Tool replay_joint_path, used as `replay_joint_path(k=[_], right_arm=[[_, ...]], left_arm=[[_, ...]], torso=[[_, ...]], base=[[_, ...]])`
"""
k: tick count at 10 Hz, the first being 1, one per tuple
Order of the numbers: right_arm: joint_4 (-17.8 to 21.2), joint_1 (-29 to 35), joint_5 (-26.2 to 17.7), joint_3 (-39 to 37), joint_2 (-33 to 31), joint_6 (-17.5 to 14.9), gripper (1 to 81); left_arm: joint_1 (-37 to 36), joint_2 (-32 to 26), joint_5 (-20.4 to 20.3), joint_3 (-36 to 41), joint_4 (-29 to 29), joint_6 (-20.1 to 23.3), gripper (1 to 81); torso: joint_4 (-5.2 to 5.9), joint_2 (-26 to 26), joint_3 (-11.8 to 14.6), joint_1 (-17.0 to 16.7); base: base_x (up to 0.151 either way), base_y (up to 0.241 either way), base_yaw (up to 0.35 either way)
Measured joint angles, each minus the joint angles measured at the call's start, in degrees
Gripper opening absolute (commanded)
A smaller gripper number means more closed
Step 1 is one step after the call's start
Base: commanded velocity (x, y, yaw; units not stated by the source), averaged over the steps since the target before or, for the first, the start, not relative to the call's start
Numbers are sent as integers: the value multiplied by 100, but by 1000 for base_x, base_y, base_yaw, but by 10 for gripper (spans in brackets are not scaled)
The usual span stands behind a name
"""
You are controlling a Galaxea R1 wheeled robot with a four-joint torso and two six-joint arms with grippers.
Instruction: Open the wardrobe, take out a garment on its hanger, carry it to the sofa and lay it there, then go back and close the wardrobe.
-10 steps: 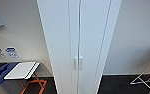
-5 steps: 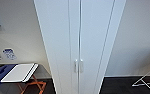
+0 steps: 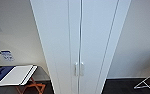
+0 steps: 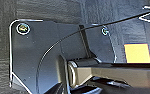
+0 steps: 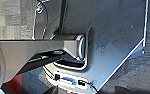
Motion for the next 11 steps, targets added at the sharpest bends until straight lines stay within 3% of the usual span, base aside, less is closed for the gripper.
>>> replay_joint_path(k=[8, 11], right_arm=[[-16, -2, -45, -46, 69, -2, 811], [-21, -7, -61, -49, 74, -2, 811]], left_arm=[[0, 2, 2, 0, 7, 1, 811], [5, 2, 6, 0, 10, 15, 811]], torso=[[0, 0, 0, 0], [0, 0, 0, -2]], base=[[94, 0, 0], [48, 0, 0]])
